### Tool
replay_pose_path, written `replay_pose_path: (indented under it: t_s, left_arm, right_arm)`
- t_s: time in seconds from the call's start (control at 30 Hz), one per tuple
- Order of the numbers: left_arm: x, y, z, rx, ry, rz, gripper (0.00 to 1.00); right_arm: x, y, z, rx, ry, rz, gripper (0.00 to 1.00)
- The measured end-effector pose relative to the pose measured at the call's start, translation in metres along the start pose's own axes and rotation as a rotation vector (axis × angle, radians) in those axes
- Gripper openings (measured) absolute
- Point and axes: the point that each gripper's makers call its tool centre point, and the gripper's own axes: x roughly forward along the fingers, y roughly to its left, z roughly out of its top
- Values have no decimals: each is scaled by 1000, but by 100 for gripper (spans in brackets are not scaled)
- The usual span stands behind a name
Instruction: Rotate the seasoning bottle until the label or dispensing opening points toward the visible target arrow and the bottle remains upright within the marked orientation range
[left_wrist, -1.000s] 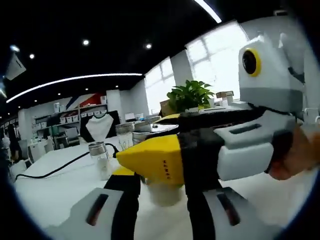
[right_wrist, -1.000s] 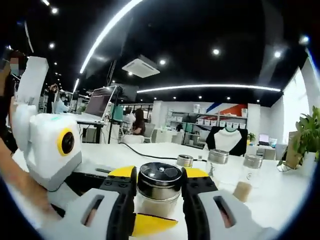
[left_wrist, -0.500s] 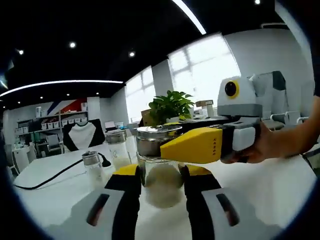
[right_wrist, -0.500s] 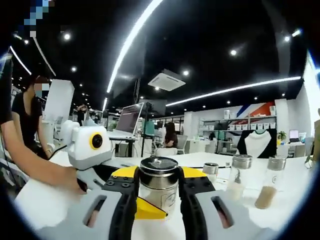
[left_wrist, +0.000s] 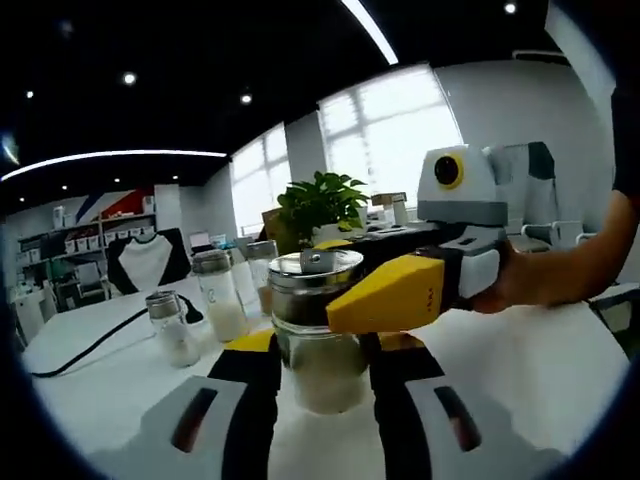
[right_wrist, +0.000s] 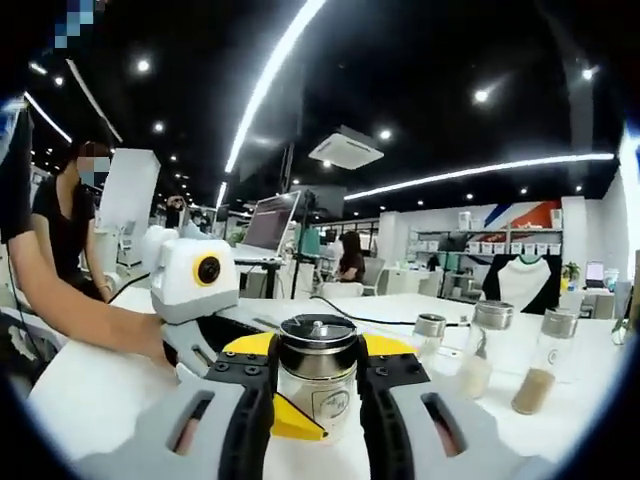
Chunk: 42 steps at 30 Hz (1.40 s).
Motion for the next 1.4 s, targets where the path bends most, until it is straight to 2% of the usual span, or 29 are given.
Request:
replay_pose_path:
  t_s: [0.2,0.33,0.4,0.5,0.57,0.6,0.67,0.73,0.77,0.8,0.83,0.93,1.17,1.23,1.27,1.3,1.4]
  left_arm:
    - [4,9,-1,0,16,116,38]
    - [7,14,-7,-7,51,205,38]
    - [7,19,-9,-11,61,259,38]
    - [13,15,-8,17,65,263,37]
    - [12,15,-10,2,76,271,37]
    - [11,15,-10,-4,72,259,36]
    - [7,16,-10,-65,61,231,35]
    - [2,18,-10,-62,65,202,35]
    - [-1,17,-12,-45,77,182,35]
    - [-1,17,-11,-34,80,174,34]
    - [-3,15,-9,1,72,155,34]
    - [-4,9,-6,23,64,88,34]
    - [-10,1,-6,43,51,-17,34]
    - [-10,-4,-3,37,32,-59,34]
    - [-11,-11,-2,47,28,-104,35]
    - [-12,-15,-2,70,27,-121,35]
    - [-11,-17,-3,61,28,-135,35]
  right_arm:
    - [4,-4,-1,-11,3,-73,28]
    - [4,-15,-2,6,3,-172,28]
    - [2,-23,1,21,-19,-226,28]
    - [-1,-27,4,57,-48,-232,28]
    - [0,-28,2,63,-45,-217,28]
    - [0,-28,2,66,-50,-211,28]
    - [1,-24,3,132,-79,-126,28]
    - [2,-22,2,209,-95,-60,28]
    - [1,-22,1,258,-93,-45,29]
    - [0,-22,1,271,-92,-45,28]
    - [-2,-26,2,256,-105,-52,28]
    - [-4,-23,2,262,-103,-32,29]
    - [-1,-12,3,250,-101,34,32]
    - [-2,-5,6,280,-112,84,32]
    - [-1,0,5,298,-106,114,33]
    - [-1,2,5,302,-105,127,34]
    - [0,4,4,273,-82,123,35]
